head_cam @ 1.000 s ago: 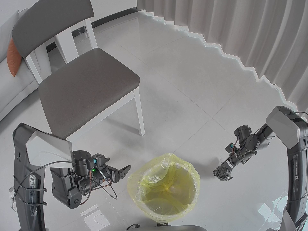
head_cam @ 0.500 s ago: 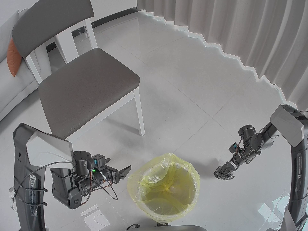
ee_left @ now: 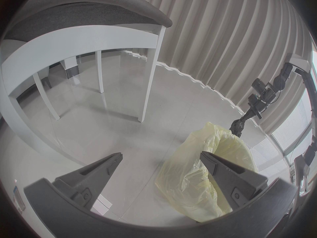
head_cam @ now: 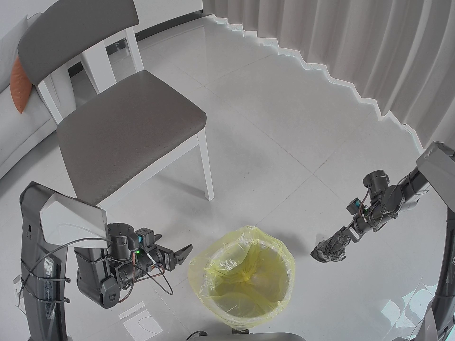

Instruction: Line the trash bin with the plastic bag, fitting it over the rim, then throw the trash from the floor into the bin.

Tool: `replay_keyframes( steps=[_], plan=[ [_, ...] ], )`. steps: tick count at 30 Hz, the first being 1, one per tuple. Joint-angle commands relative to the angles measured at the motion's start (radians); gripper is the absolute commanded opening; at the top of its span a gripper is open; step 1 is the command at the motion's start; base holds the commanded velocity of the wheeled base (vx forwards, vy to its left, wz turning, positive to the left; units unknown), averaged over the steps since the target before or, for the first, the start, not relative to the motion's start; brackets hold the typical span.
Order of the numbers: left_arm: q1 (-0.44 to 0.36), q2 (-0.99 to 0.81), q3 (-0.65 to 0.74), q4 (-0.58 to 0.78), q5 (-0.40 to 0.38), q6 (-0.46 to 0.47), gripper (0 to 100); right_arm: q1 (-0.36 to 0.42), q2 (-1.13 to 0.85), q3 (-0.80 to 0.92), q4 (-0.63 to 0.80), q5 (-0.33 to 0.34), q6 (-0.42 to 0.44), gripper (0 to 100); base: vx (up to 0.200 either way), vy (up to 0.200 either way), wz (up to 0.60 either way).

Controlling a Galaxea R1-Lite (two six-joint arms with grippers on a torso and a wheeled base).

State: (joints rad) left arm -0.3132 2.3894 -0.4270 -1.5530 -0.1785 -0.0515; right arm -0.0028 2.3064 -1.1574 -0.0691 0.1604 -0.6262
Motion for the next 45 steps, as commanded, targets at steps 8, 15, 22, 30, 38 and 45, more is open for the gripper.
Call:
replay_keyframes(
  steps=[8, 15, 22, 30, 38, 45],
  plan=[
    [0.013, 0.027, -0.007, -0.018, 0.013, -0.001, 100, 0.106, -0.291, 0.09, -0.001, 0.01, -0.053, 0, 0.0, 0.0, 0.0],
    [0.031, 0.031, -0.007, -0.018, 0.016, -0.001, 100, 0.201, -0.427, 0.125, 0.0, 0.011, -0.063, 0, 0.0, 0.0, 0.0],
    [0.032, 0.039, -0.006, -0.018, 0.019, -0.001, 100, 0.293, -0.552, 0.165, 0.003, 0.011, -0.089, 0, 0.0, 0.0, 0.0],
    [0.032, 0.042, -0.007, -0.018, 0.027, -0.001, 100, 0.458, -0.642, 0.185, 0.006, 0.011, -0.092, 0, 0.0, 0.0, 0.0],
    [0.032, 0.024, 0.002, -0.018, 0.039, -0.018, 100, 0.567, -0.634, 0.2, 0.0, 0.01, -0.089, 0, 0.0, 0.0, 0.0],
    [0.032, -0.001, 0.004, -0.018, 0.04, -0.021, 100, 0.622, -0.584, 0.239, -0.02, 0.01, -0.081, 0, 0.0, 0.0, 0.0]
  ],
)
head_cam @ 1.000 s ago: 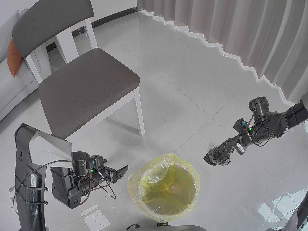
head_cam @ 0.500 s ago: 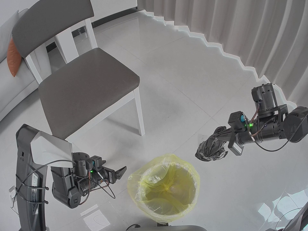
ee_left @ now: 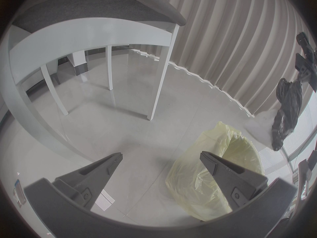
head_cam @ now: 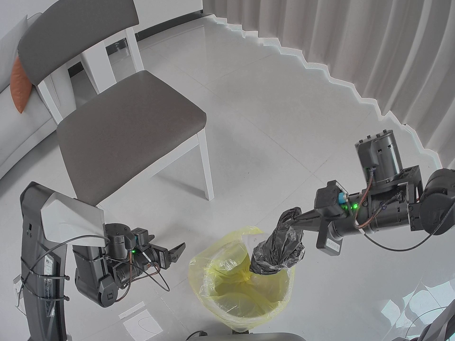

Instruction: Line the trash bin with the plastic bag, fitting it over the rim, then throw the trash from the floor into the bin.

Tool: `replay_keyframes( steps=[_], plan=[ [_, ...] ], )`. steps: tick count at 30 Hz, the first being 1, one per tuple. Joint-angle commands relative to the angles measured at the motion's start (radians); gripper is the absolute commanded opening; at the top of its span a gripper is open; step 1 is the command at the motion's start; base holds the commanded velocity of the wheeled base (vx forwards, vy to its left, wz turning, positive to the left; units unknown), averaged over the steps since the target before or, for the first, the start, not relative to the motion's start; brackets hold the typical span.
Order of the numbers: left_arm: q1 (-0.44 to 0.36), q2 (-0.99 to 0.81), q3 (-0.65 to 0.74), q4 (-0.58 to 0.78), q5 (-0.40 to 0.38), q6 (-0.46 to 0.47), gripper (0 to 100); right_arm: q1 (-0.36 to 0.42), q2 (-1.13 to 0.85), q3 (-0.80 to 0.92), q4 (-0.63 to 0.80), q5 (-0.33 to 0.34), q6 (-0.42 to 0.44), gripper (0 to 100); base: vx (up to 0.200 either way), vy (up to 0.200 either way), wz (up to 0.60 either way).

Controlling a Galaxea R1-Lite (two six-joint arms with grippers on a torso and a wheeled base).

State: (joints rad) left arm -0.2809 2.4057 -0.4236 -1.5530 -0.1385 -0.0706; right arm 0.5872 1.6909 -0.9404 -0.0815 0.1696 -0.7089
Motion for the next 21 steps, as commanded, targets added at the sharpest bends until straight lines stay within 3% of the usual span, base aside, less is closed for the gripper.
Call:
replay_keyframes(
  steps=[1, 12, 21],
  plan=[
    [0.002, -0.017, 0.0, -0.018, -0.001, -0.001, 100, 0.04, 0.043, 0.028, -0.014, -0.001, 0.002, 0, 0.0, 0.0, 0.0],
    [0.0, -0.042, 0.003, -0.018, -0.003, -0.003, 100, 0.115, 0.158, 0.1, -0.142, -0.013, 0.008, 0, 0.0, 0.0, 0.0],
    [0.0, -0.069, 0.025, -0.018, -0.001, -0.003, 100, 0.146, 0.231, 0.117, -0.161, -0.01, 0.008, 0, 0.0, 0.0, 0.0]
  ],
)
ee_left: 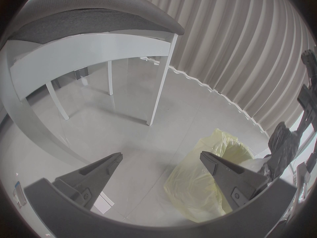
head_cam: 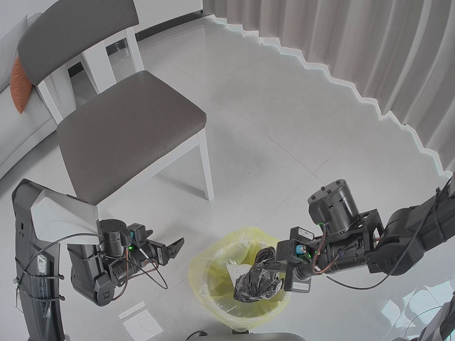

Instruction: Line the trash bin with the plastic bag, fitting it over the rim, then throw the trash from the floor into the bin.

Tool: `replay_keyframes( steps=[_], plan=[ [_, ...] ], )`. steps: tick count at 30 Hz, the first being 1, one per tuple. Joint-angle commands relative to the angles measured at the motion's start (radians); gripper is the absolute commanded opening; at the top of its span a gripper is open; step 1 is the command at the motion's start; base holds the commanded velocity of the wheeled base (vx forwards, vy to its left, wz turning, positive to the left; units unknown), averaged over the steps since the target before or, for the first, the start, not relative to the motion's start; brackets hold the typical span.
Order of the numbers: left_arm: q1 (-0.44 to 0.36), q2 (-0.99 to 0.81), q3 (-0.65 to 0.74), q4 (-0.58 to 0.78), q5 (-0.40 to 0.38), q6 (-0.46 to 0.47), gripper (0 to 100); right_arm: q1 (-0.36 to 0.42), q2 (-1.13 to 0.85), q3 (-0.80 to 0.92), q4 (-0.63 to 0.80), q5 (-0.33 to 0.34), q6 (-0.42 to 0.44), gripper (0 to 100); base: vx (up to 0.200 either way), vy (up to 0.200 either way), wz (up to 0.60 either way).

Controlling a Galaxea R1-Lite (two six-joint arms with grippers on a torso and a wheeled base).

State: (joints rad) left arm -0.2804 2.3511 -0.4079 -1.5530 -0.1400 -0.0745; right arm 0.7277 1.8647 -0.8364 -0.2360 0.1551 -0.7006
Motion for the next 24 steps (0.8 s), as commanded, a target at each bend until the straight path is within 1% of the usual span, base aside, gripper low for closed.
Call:
replay_keyframes(
  steps=[1, 8, 14, 24],
  plan=[
    [0.0, -0.021, 0.012, -0.018, 0.002, -0.001, 100, 0.006, 0.077, 0.025, -0.028, 0.004, 0.0, 0, 0.0, 0.0, 0.0],
    [-0.003, -0.016, 0.011, -0.018, 0.002, -0.001, 100, 0.006, 0.229, 0.036, -0.166, 0.009, 0.001, 0, 0.0, 0.0, 0.0],
    [-0.009, -0.019, 0.011, -0.018, 0.005, -0.002, 100, -0.007, 0.344, -0.029, -0.178, 0.018, 0.03, 0, 0.0, 0.0, 0.0],
    [-0.011, -0.024, 0.015, -0.018, 0.013, -0.013, 100, -0.028, 0.479, -0.105, -0.175, 0.02, 0.033, 0, 0.0, 0.0, 0.0]
  ],
)
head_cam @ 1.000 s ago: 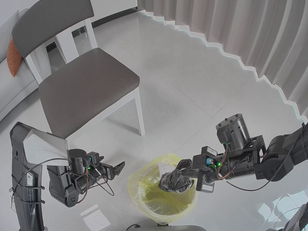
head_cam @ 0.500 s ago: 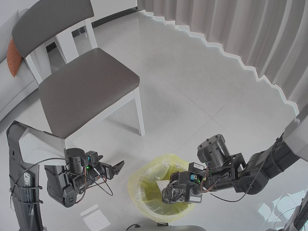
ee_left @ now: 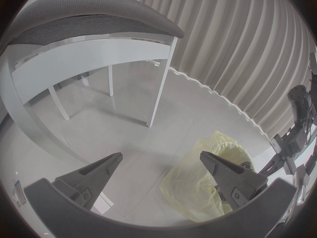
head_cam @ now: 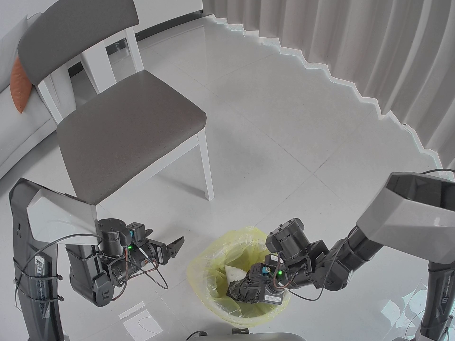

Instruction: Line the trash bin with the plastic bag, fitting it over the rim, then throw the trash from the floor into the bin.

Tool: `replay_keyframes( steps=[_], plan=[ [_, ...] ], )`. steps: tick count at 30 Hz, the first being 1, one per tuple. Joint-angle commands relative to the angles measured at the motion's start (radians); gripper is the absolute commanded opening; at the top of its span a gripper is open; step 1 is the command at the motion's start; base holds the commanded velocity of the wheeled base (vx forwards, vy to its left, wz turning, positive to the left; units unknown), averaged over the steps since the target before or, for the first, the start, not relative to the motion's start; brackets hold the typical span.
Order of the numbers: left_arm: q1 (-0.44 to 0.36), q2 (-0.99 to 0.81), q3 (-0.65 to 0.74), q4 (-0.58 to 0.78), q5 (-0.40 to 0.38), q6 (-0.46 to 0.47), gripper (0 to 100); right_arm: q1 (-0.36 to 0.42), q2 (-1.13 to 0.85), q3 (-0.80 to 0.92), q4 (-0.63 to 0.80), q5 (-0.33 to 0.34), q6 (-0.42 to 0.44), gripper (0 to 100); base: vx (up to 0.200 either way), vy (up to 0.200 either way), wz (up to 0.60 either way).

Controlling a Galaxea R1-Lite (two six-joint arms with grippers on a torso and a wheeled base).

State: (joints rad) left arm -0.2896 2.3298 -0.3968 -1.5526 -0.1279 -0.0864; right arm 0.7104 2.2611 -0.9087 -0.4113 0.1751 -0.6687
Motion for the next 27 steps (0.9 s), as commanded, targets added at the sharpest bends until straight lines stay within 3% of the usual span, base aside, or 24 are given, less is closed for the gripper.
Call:
replay_keyframes(
  steps=[1, 20, 21, 27],
  plan=[
    [-0.003, -0.001, 0.006, -0.018, 0.001, -0.001, 100, -0.016, 0.109, -0.059, 0.003, 0.001, 0.001, 0, 0.0, 0.0, 0.0],
    [-0.01, -0.003, 0.007, -0.018, 0.001, -0.001, 100, -0.028, 0.218, -0.179, 0.039, -0.002, 0.001, 0, 0.0, 0.0, 0.0],
    [-0.01, -0.003, 0.007, -0.018, 0.001, -0.001, 100, -0.028, 0.218, -0.179, 0.037, -0.002, 0.001, 100, 0.0, 0.0, 0.0],
    [-0.019, -0.003, 0.009, -0.018, 0.001, -0.001, 100, -0.028, 0.218, -0.177, 0.037, -0.002, 0.003, 100, 0.0, 0.0, 0.0]
  ],
)
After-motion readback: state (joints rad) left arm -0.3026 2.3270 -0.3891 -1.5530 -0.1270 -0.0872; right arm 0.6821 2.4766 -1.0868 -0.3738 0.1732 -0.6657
